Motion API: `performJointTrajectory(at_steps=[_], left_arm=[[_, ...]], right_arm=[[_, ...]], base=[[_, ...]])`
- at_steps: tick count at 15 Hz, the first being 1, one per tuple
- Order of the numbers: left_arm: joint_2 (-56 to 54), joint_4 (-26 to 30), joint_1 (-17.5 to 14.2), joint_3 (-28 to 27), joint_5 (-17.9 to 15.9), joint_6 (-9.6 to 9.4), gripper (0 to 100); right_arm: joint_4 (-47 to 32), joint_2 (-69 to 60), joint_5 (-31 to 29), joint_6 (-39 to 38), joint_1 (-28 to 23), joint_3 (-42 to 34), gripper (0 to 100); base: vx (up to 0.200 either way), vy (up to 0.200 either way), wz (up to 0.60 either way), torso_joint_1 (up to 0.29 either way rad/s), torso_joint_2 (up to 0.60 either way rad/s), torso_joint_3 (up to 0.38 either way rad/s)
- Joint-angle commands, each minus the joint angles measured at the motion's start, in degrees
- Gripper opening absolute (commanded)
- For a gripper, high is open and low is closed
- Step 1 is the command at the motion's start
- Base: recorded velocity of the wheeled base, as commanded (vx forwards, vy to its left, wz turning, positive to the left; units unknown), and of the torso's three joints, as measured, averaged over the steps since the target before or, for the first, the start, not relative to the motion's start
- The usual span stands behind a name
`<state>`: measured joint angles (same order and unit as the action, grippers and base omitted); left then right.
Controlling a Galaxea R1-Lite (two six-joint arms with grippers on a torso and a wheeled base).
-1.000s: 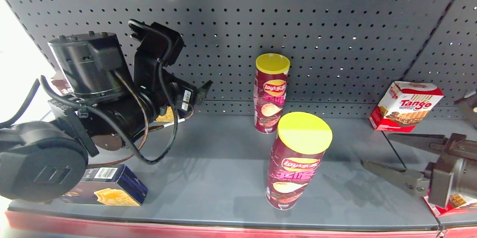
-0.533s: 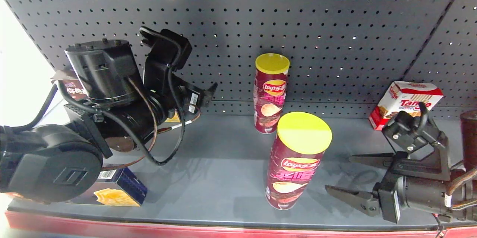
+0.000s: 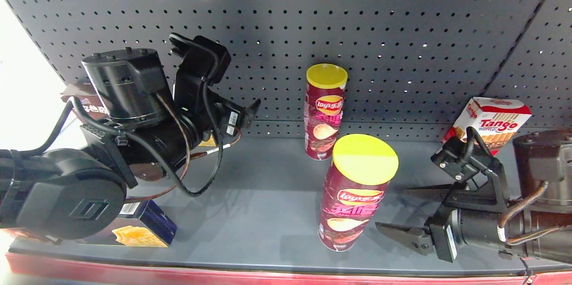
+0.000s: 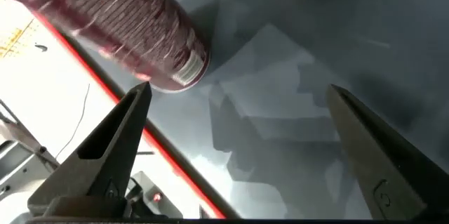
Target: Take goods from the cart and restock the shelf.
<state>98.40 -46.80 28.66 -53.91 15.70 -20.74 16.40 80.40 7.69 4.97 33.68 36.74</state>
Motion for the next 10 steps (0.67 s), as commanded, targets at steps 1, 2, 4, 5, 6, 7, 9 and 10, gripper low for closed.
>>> performJointTrajectory(at_steps=[1,2,4,5,6,7,9,10], left_arm=[[0.2,-0.5,0.1,-0.1,-0.1,-0.01,100],[0.3,-0.6,0.1,-0.1,-0.1,-0.01,100],[0.5,-0.6,0.1,-0.1,-0.1,-0.01,100],[0.5,-0.6,0.2,0.1,0.0,-0.01,100],[0.5,-0.6,0.3,0.2,-0.1,-0.01,100],[0.6,-0.6,0.4,0.2,-0.1,-0.09,100],[0.7,-0.6,0.5,0.3,-0.1,-0.09,100],[0.8,-0.6,0.5,0.3,0.0,-0.09,100]], right_arm=[[0.3,2.3,0.0,0.0,0.0,1.1,100],[0.3,2.7,0.0,0.0,0.0,1.5,100],[0.3,3.9,0.0,0.0,0.2,2.5,100],[0.3,4.5,0.0,0.0,1.0,3.2,100],[0.3,4.9,0.0,0.0,1.5,3.4,100],[0.3,4.9,0.0,0.0,1.7,3.5,100],[0.3,5.1,0.0,0.0,1.8,3.5,100],[0.4,5.5,0.0,0.0,1.9,3.7,100]], base=[[0.000,0.000,0.00,0.000,0.00,0.000],[0.000,0.000,0.00,0.000,0.00,0.000],[0.000,0.000,0.00,0.000,0.00,0.000],[0.000,0.000,0.00,0.000,0.00,0.000],[0.000,0.000,0.00,0.000,0.00,0.000],[0.000,0.000,0.00,0.000,0.00,0.000],[0.000,0.000,0.00,0.000,0.00,0.000],[0.000,0.000,0.00,0.000,0.00,0.000]])
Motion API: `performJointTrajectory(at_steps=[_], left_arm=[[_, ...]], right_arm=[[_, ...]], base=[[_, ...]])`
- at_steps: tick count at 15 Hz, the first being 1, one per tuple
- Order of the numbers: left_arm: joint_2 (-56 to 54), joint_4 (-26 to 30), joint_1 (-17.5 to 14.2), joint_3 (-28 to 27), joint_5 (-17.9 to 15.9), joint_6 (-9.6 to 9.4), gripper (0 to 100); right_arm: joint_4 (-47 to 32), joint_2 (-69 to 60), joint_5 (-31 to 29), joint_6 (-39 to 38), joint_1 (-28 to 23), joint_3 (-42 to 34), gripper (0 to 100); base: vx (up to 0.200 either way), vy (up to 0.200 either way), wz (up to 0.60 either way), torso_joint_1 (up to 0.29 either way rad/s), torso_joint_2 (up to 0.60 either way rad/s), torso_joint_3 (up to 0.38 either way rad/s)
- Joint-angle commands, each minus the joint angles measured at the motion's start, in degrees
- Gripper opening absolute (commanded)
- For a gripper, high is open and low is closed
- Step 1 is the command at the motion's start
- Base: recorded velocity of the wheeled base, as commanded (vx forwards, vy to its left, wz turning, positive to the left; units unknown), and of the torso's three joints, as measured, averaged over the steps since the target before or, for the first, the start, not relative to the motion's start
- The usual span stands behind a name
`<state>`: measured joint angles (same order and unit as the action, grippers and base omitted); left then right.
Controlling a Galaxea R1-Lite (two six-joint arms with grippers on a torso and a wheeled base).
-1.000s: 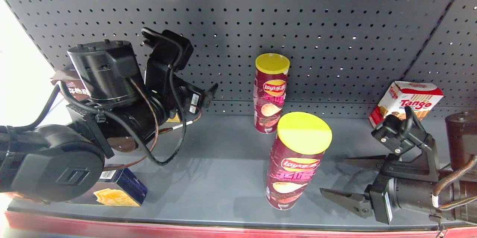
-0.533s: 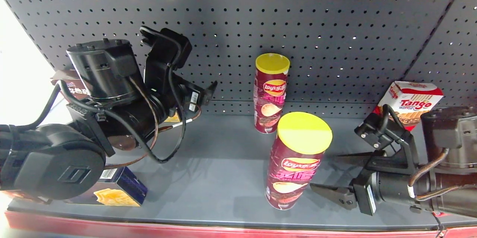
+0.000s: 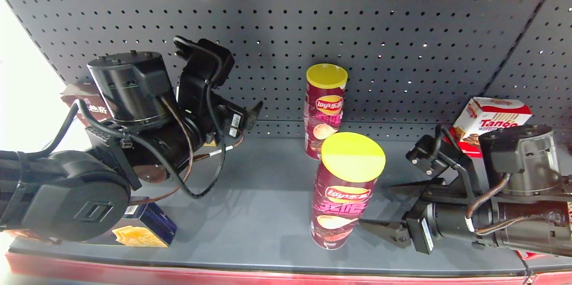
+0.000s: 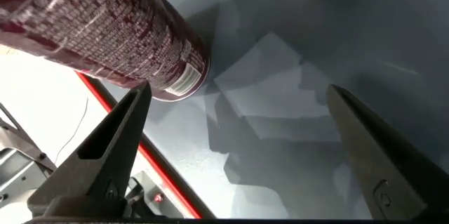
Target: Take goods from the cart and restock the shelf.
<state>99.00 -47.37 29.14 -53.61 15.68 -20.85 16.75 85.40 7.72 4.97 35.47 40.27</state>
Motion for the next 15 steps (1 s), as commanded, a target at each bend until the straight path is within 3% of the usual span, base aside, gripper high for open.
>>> performJointTrajectory(at_steps=[1,9,11,14,15], left_arm=[[0.3,0.0,0.0,-0.1,0.1,0.02,100],[0.7,-0.4,0.0,0.1,0.0,-0.07,100],[0.7,-0.4,0.0,0.2,0.1,-0.07,100],[-5.0,1.8,0.0,1.8,-0.1,-0.07,100],[-6.0,2.7,0.0,2.0,-0.1,-0.07,100]], right_arm=[[0.0,0.6,0.0,0.0,0.2,0.4,100],[1.4,0.5,-1.2,-0.1,0.9,1.0,100],[1.4,-2.6,-1.6,-0.1,-0.9,0.6,100],[1.4,-14.0,-1.6,-0.1,-10.2,0.4,100],[1.4,-15.3,-1.6,-0.1,-11.1,0.3,100]], base=[[0.000,0.000,0.00,0.000,0.00,0.000],[0.000,0.000,0.00,0.000,0.00,0.000],[0.000,0.000,0.00,0.000,0.00,0.000],[0.000,0.000,0.00,0.000,0.00,0.000],[0.000,0.000,0.00,0.000,0.00,0.000]])
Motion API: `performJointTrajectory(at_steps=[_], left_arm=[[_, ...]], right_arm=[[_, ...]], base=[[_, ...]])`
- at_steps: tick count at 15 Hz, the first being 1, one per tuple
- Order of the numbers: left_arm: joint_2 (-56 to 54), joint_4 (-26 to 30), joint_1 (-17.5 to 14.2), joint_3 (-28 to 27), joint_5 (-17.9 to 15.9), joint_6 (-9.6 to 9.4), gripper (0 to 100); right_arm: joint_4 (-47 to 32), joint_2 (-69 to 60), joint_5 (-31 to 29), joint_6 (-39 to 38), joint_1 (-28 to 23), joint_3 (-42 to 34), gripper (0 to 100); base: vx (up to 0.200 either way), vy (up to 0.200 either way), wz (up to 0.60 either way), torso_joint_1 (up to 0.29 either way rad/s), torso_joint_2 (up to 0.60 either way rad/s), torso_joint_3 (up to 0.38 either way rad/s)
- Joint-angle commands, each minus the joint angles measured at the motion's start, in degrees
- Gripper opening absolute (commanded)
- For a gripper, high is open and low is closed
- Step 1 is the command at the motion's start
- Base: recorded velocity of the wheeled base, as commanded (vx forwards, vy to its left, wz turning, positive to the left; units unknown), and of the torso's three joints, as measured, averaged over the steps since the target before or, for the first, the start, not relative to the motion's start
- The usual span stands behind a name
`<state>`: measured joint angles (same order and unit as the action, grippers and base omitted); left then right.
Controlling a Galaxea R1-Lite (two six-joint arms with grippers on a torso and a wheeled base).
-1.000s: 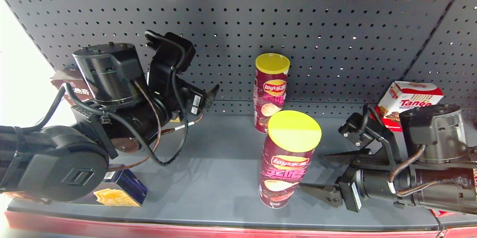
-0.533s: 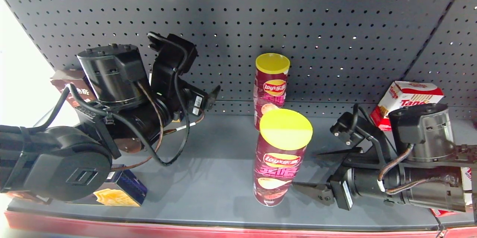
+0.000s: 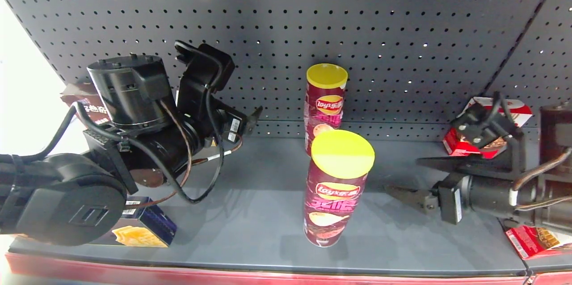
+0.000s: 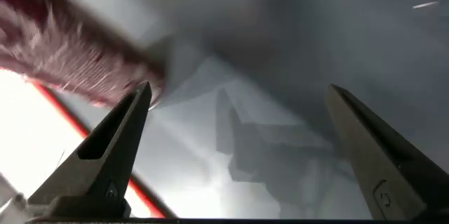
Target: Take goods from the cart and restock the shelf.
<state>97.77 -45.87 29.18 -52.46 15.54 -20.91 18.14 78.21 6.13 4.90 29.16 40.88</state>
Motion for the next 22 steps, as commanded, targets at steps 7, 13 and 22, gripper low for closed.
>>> performJointTrajectory(at_steps=[7,13,22], left_arm=[[-25.2,7.5,0.3,2.1,3.9,-0.27,100],[-39.3,13.8,13.0,9.8,13.5,-0.45,100],[-58.7,13.5,20.8,35.2,25.7,-5.46,100]], right_arm=[[-1.6,-40.4,-4.3,0.0,-18.3,-10.8,100],[-13.0,-61.1,-4.9,0.0,-18.3,-21.0,100],[-24.0,-72.1,-4.9,0.0,-19.1,-24.4,100]], base=[[0.000,0.000,0.00,0.000,0.00,0.000],[0.000,0.000,0.00,0.000,0.00,0.000],[0.000,0.000,0.00,0.000,0.00,0.000]])
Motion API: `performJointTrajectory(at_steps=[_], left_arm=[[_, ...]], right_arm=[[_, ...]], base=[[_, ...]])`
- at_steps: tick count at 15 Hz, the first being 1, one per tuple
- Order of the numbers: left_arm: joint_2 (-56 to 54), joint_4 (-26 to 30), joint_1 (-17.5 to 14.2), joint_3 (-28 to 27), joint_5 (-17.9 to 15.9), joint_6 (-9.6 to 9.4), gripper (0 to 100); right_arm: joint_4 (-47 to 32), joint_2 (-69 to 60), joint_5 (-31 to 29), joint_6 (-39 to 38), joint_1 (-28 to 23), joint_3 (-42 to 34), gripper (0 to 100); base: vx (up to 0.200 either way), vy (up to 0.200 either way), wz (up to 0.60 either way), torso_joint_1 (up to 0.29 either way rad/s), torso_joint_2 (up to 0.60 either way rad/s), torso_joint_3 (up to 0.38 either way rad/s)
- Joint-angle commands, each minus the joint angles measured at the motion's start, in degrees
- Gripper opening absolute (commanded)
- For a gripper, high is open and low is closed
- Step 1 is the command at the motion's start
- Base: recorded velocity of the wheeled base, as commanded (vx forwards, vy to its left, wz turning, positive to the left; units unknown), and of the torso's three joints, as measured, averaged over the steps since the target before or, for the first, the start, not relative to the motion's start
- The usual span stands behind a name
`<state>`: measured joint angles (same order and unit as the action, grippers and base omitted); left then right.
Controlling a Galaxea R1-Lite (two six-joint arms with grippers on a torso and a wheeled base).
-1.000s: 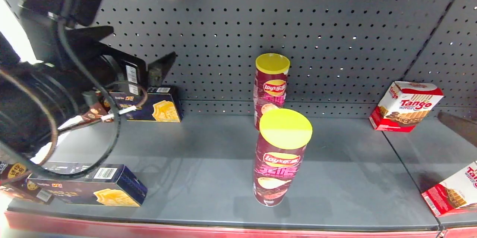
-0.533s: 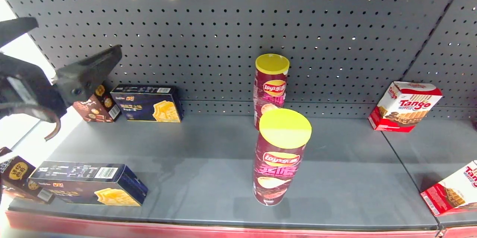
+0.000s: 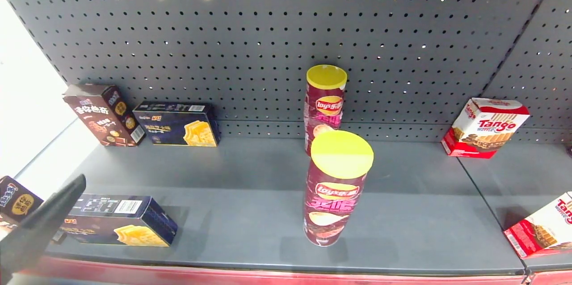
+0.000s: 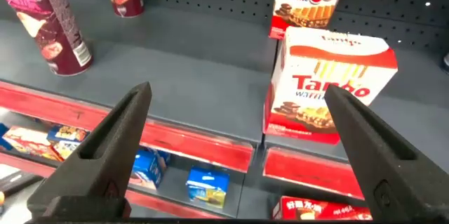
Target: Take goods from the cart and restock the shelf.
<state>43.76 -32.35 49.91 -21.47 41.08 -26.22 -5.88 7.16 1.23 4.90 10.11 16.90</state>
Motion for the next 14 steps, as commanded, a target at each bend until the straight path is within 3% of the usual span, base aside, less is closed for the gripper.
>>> performJointTrajectory(at_steps=[1,4,9,11,14], left_arm=[[-6.6,0.1,0.1,7.1,0.1,-0.15,100],[-12.6,0.4,0.0,14.5,0.0,-0.06,100],[-19.4,3.5,-0.3,21.5,-0.1,0.29,100],[-24.0,11.5,-0.2,21.5,-0.3,1.09,100],[-34.2,27.2,-1.0,21.5,-0.4,0.56,100]], right_arm=[[0.1,-1.0,0.1,0.0,0.0,-1.1,100],[3.4,-1.0,0.4,0.0,0.0,-6.4,100],[13.5,-1.1,0.4,0.0,0.0,-16.9,100],[11.4,-1.1,0.4,0.5,0.0,-16.9,100],[8.8,-0.7,1.3,0.5,0.0,-16.7,100]], base=[[0.000,0.000,0.00,0.000,0.00,0.000],[0.000,0.000,0.00,0.000,0.00,0.000],[0.000,0.000,0.00,0.000,0.00,0.000],[0.000,0.000,0.00,0.000,0.00,0.000],[0.000,0.000,0.00,0.000,0.00,0.000]])
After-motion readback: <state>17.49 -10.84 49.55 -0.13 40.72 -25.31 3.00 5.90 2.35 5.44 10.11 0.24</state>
